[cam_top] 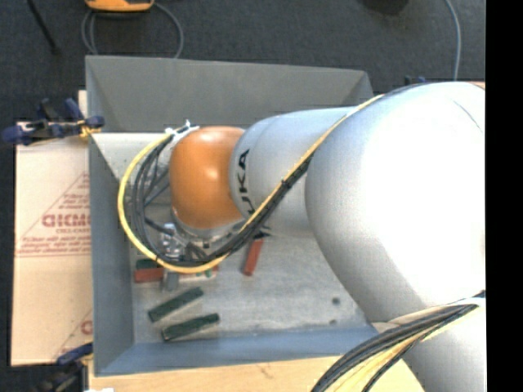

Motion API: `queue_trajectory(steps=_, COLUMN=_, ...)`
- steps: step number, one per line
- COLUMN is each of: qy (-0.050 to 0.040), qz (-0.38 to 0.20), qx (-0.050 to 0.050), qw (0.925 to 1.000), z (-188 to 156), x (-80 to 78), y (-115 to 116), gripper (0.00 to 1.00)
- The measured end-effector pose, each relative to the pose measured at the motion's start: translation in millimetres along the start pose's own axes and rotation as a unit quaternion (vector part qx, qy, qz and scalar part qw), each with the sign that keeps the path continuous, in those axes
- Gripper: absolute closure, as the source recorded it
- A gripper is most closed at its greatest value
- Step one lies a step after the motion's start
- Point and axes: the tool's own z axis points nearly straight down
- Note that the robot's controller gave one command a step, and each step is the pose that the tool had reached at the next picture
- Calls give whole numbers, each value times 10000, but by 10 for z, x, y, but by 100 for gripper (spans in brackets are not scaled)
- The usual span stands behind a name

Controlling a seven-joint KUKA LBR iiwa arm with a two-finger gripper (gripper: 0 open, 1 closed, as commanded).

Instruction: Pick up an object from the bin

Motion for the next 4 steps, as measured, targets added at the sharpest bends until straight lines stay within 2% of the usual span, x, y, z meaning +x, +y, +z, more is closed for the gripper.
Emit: queue_trajectory(steps=4, qy=17, qz=8, qx=6, qw=10000, z=-98, x=4, y=-6, gripper=100)
